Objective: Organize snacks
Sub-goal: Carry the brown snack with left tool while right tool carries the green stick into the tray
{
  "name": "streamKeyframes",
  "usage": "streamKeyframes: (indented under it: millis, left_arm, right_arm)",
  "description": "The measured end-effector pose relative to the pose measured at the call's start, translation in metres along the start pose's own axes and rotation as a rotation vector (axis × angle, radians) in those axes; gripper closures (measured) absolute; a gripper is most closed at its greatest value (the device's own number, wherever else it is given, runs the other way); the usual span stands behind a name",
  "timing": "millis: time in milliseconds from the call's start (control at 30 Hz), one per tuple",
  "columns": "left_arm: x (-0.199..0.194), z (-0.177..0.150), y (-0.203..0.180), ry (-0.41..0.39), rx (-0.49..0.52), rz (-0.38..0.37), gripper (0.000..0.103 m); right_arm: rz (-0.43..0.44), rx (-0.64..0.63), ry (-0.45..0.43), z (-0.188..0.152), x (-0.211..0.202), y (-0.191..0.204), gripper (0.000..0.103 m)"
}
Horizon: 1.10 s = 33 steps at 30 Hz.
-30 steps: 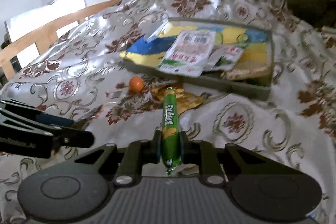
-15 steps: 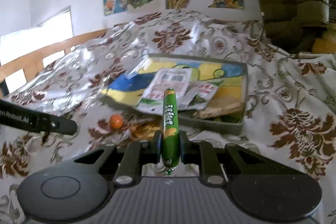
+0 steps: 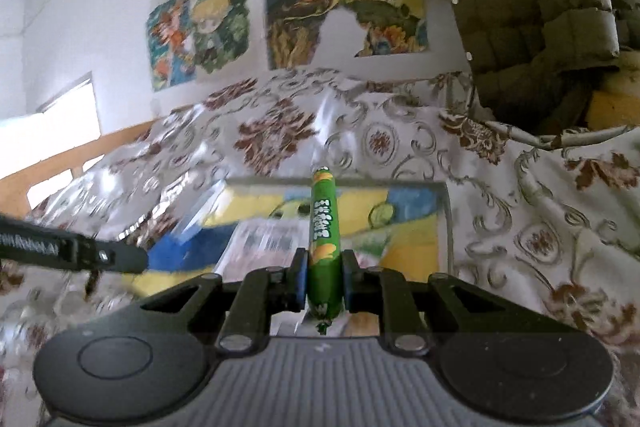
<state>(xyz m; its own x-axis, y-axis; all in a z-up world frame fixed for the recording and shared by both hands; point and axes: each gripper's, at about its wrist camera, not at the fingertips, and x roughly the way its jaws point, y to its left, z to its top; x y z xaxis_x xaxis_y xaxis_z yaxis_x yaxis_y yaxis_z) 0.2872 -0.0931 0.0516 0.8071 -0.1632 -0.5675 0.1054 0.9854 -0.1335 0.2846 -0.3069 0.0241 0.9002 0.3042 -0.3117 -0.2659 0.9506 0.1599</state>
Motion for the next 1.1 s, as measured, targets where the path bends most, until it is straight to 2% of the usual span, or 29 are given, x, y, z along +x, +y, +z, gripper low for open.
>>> streamKeyframes:
  millis: [167,467,600,967,1100]
  left_arm:
    - [0.047,0.017,-0.008,0.013,0.041,-0.023,0.057]
    - [0.103,0.033,-0.034,0.037,0.085,-0.081,0.057]
    - [0.115,0.032,-0.046,0.049,0.112,-0.075,0.057]
    - [0.129,0.028,-0.055,0.087,0.105,-0.016,0.055]
    - [0.132,0.03,-0.05,0.125,0.052,-0.025,0.055]
  right_arm:
    - [-0.052,0.019,-0.016,-0.002,0.028,-0.016,0.084]
    - [-0.135,0.066,0.055,-0.022,0.051,-0.046,0.084]
    - [-0.155,0.071,0.069,-0.025,0.054,-0.049,0.084]
    - [-0.148,0.052,0.093,-0.03,0.059,-0.04,0.082]
    - [-0.14,0.034,0.095,-0.03,0.058,-0.034,0.069]
